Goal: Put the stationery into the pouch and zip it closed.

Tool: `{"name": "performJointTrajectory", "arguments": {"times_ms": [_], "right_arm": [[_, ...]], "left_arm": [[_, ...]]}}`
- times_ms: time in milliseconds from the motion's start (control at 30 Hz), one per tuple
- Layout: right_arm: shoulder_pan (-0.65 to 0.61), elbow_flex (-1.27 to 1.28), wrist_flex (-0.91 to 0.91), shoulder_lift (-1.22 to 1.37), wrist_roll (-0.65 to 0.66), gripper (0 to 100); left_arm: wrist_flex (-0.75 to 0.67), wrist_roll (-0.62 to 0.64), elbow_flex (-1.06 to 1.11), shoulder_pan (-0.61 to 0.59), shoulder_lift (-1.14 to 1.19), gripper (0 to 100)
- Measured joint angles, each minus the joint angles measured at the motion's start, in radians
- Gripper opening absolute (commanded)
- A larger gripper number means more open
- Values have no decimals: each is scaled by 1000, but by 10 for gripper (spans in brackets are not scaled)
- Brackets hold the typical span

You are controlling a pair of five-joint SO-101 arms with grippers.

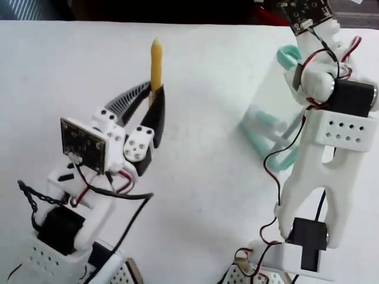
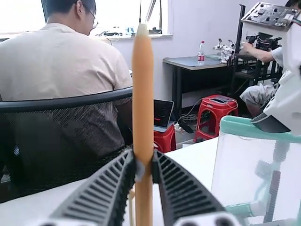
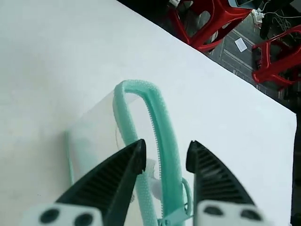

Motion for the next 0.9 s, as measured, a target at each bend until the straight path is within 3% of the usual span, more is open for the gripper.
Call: {"name": "performJointTrajectory", "arguments": {"times_ms": [333,467,600,800,900], "right_arm": [[-49,64,52,-25,-5,159],[-58,64,86,-26,-9,159],[-75,63,115,-28,-9,159],[-75,63,123,-28,-64,159],[-75,63,123,-28,-84,159]], "left_arm": [[-77,0,17,0,0,23],[-233,18,17,0,20,24],[-384,160,3,2,189,24],[-411,471,-115,2,473,24],[-419,516,-186,2,539,24]]}}
